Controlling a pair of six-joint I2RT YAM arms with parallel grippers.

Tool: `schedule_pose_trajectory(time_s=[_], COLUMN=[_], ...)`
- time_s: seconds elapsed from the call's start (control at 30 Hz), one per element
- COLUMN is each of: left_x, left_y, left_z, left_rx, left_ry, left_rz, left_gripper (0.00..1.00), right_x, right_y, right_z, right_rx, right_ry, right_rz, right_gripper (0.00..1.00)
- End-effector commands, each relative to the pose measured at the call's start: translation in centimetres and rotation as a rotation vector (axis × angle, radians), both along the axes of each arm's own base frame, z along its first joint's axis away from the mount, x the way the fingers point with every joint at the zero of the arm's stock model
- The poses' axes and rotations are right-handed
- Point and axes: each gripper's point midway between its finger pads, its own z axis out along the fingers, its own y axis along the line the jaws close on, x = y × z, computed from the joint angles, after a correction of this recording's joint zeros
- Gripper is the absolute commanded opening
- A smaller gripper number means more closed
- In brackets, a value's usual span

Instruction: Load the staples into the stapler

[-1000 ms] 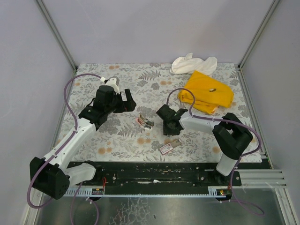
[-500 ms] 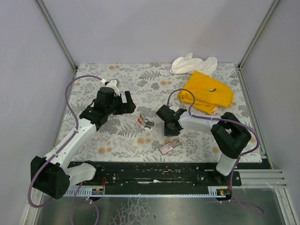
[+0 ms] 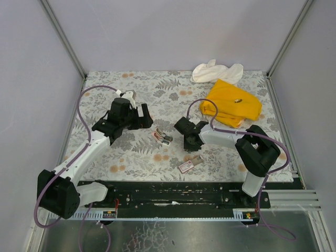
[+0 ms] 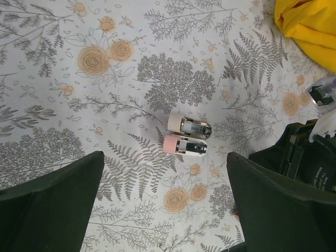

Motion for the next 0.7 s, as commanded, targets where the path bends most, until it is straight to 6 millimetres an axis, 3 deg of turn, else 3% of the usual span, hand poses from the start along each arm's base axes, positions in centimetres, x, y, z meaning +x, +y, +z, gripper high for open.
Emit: schedule_pose_trajectory(time_s=[0.0,0.27,0.43,0.67], left_x=[0.2,0.8,2.1,2.2], left_y=[-1.5,-3.2,-3.5,-4.6], left_z=[-0.8,-4.6,-5.9,-8.3], left_rx=[-0.040,-0.021,0.005,-0.017], left_ry=[0.027,0.181,0.202,0.261], left_rz=[-0.075,-0.170,-0.174,-0.224], left_gripper=[1.00,0.99,0.96,0.76], right_x=[0.7,0.9,1.0,0.7], right_y=[0.4,1.1,1.2,1.2], right_z=[1.0,4.2,6.1,8.0], right_rx=[0.011,0.116,0.172,0.239], right_ry=[-0.051,-0.142,-0.186,-0.228], right_rz=[0.017,0.072,0.094,0.123], right_gripper=[0.20,0.18,0.18,0.18])
